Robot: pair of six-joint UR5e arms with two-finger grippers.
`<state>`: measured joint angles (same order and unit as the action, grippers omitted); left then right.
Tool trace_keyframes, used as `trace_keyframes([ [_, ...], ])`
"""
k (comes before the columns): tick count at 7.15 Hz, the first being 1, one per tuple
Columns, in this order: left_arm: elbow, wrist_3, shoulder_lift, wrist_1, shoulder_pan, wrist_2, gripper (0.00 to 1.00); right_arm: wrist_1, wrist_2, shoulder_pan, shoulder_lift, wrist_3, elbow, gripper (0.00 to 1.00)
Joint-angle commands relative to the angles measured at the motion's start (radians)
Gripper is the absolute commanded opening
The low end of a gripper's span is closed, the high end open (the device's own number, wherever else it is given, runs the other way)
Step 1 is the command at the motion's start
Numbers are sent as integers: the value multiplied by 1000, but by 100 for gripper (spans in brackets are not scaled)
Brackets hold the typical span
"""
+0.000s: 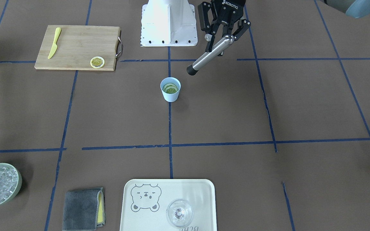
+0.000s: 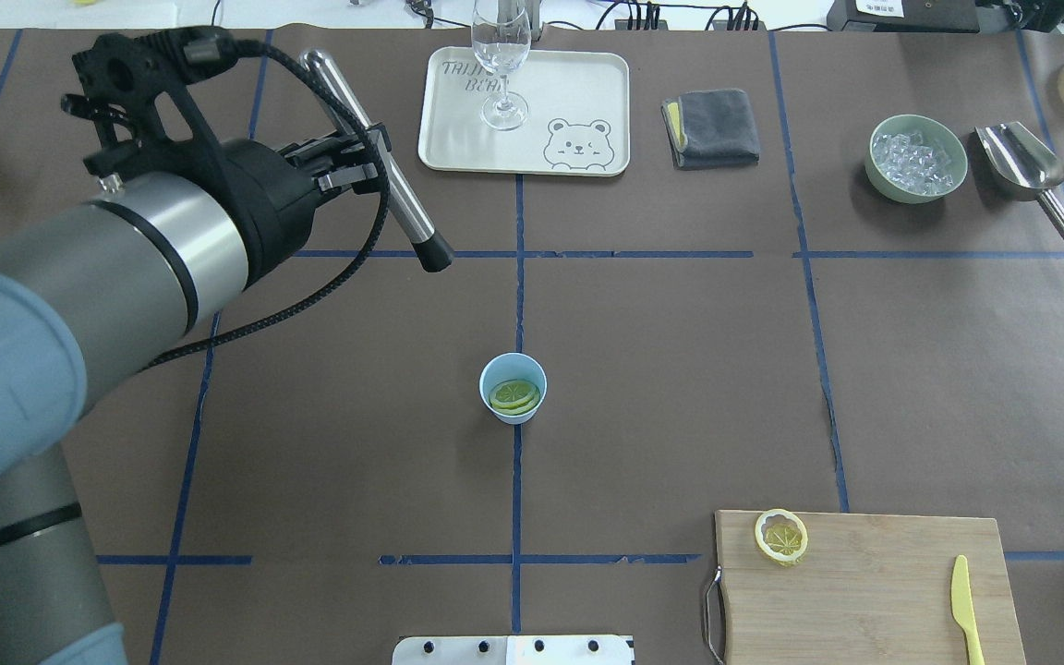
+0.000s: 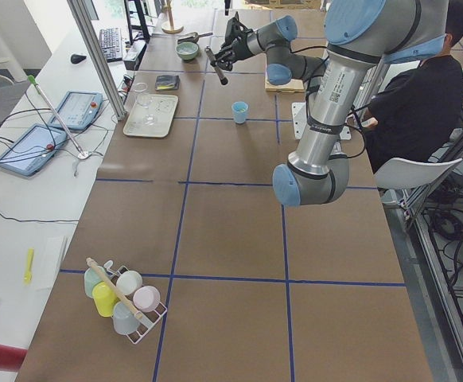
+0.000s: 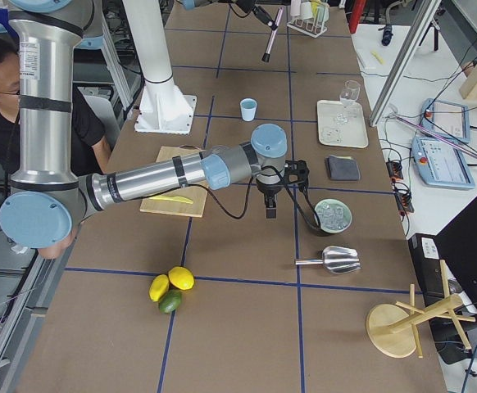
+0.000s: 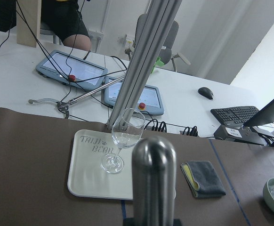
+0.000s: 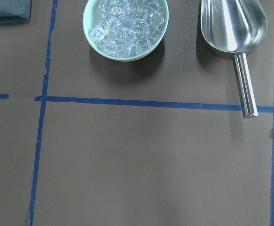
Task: Squeeze lemon into cup
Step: 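Lift the muddler and carry it over the blue cup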
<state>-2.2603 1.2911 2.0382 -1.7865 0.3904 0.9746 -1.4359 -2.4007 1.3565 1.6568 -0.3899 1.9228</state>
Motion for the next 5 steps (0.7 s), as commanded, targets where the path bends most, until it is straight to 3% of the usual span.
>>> trace_keyframes([
  [1,5,89,-47,5,-160,-210,0,0,0,1,20,0,13,100],
  [3,85,162,-50,4,-243,-289,0,0,0,1,23,-6,25,100],
  [5,192,162,37,2,-255,-290,0,0,-2,1,23,-10,28,100],
])
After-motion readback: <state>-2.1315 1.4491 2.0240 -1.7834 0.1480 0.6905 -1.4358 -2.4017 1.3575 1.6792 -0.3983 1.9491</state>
